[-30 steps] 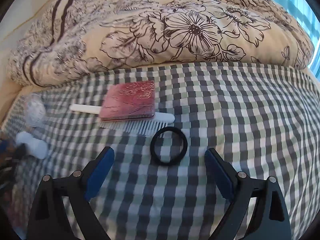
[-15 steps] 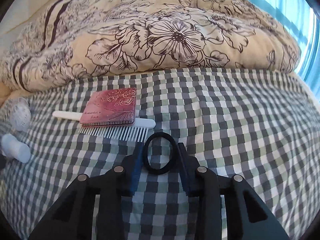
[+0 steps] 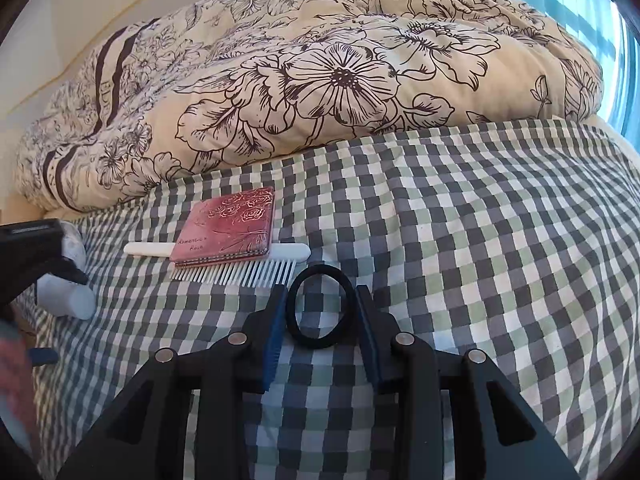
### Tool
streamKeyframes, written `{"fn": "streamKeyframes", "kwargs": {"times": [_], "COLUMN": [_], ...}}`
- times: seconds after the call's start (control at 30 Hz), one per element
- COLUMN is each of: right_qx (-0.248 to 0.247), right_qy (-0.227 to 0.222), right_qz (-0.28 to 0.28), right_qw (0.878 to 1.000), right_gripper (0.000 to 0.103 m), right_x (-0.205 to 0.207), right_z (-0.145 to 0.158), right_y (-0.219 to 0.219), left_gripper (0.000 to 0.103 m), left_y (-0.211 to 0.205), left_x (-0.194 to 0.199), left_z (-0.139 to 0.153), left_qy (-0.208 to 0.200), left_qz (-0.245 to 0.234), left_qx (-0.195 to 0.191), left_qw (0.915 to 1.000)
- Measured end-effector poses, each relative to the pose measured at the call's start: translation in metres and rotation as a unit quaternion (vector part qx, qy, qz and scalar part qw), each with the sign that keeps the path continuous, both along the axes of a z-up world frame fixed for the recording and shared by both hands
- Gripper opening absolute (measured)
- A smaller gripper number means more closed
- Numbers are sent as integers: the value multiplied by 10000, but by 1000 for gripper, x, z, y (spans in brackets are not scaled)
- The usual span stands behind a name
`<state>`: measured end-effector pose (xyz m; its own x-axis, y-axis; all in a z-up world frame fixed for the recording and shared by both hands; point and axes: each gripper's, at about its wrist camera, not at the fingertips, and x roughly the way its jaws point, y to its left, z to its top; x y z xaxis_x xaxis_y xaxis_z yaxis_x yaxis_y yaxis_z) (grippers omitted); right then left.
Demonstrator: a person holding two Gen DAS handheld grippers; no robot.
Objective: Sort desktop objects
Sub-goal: 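Grasp the black hair tie with the right gripper while the left gripper grasps the white cylindrical device, then carry the hair tie and white device into the cardboard box and release both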
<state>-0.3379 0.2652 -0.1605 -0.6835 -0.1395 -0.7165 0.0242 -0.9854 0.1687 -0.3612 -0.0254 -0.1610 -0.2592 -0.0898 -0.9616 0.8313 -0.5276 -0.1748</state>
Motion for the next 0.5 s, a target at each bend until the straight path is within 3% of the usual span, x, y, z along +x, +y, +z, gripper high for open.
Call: {"fn": "streamKeyframes", "kwargs": {"times": [0.1, 0.13, 0.17, 0.23, 0.33, 0.37, 0.4, 0.5], "right_qx": [1, -6, -17, -56, -71, -110, -201, -165], "right_qy": [7, 4, 4, 1, 9, 16, 14, -87], "right_qz": [3, 3, 0, -4, -38, -61, -57, -38], "right_qw": [10000, 10000, 10000, 10000, 10000, 9999, 9998, 9998], "right_gripper": [34, 34, 34, 34, 31, 20, 10, 7], "right_x": [1, 1, 1, 0, 0, 0, 1, 18], "right_z": [0, -1, -1, 0, 1, 3, 5, 17], "right_y": [0, 0, 0, 0, 1, 3, 7, 12], "left_gripper": [102, 87, 62, 45, 44, 44, 44, 44], "left_y": [1, 4, 7, 9, 9, 10, 12, 17], "left_x": [-5, -6, -6, -1, 12, 17, 25, 49], "left_z": [-1, 2, 6, 13, 16, 18, 21, 36], "left_qy": [97, 142, 122, 248, 418, 449, 491, 652], "left_qz": [-65, -301, -585, -965, -1509, -1704, -1873, -2449], "left_qx": [-271, -386, -575, -666, -349, -317, -356, -601], "left_qw": [9996, 9987, 9966, 9928, 9871, 9838, 9804, 9655]}}
